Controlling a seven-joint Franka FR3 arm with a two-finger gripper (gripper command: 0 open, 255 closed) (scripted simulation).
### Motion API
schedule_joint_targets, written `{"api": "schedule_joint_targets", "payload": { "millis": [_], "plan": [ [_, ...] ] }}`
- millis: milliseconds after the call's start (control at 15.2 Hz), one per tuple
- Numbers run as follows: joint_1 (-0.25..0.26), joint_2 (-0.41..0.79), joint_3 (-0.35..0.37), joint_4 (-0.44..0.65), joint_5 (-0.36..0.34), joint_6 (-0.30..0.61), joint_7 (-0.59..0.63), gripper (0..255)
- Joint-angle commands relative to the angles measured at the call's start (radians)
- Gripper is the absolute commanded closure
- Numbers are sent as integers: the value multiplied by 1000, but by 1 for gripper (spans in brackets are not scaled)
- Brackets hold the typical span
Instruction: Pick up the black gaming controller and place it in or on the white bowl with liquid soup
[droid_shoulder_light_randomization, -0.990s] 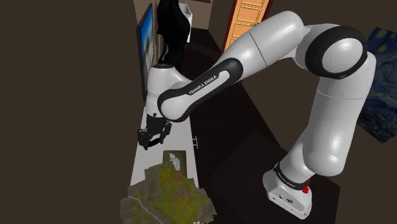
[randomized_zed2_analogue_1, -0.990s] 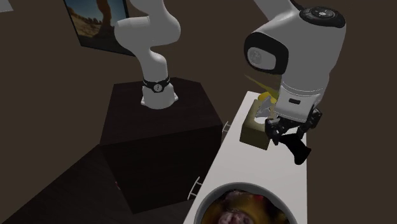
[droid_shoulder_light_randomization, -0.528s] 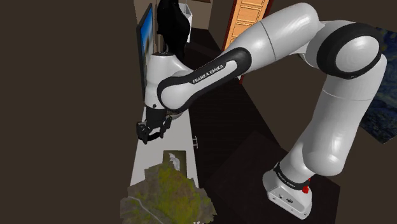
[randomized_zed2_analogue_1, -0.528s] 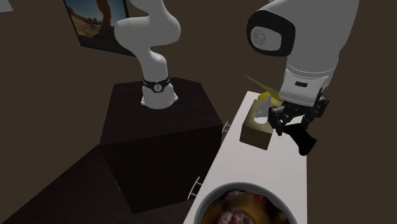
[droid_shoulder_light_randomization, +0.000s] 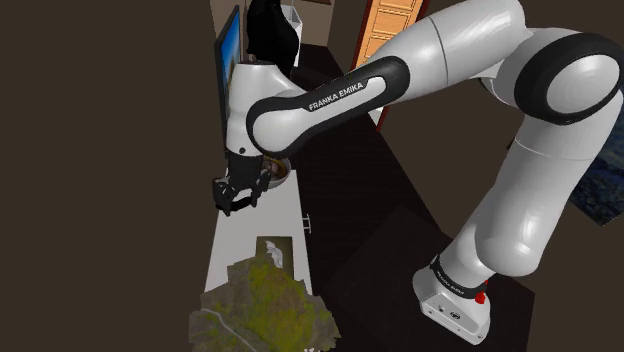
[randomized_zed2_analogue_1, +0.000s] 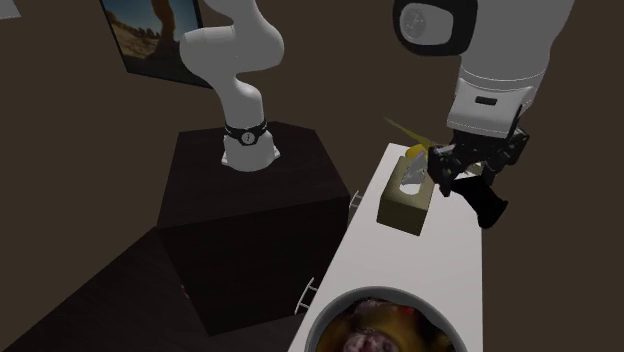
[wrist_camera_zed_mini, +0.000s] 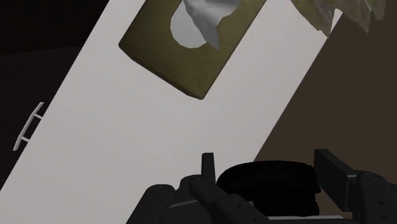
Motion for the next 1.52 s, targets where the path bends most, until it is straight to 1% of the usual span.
{"api": "schedule_joint_targets", "payload": {
  "millis": [0,264,594,858,1188,1452],
  "plan": [
    [-1,-13,2,14,4,-26,2,255],
    [-5,-33,3,33,10,-63,3,255],
    [-71,-14,-40,71,11,-104,-103,255],
    [-120,17,-75,122,3,-141,-180,255],
    [-176,74,-115,215,-13,-195,-268,255],
    [-217,136,-146,313,-28,-246,-331,255]
  ]
}}
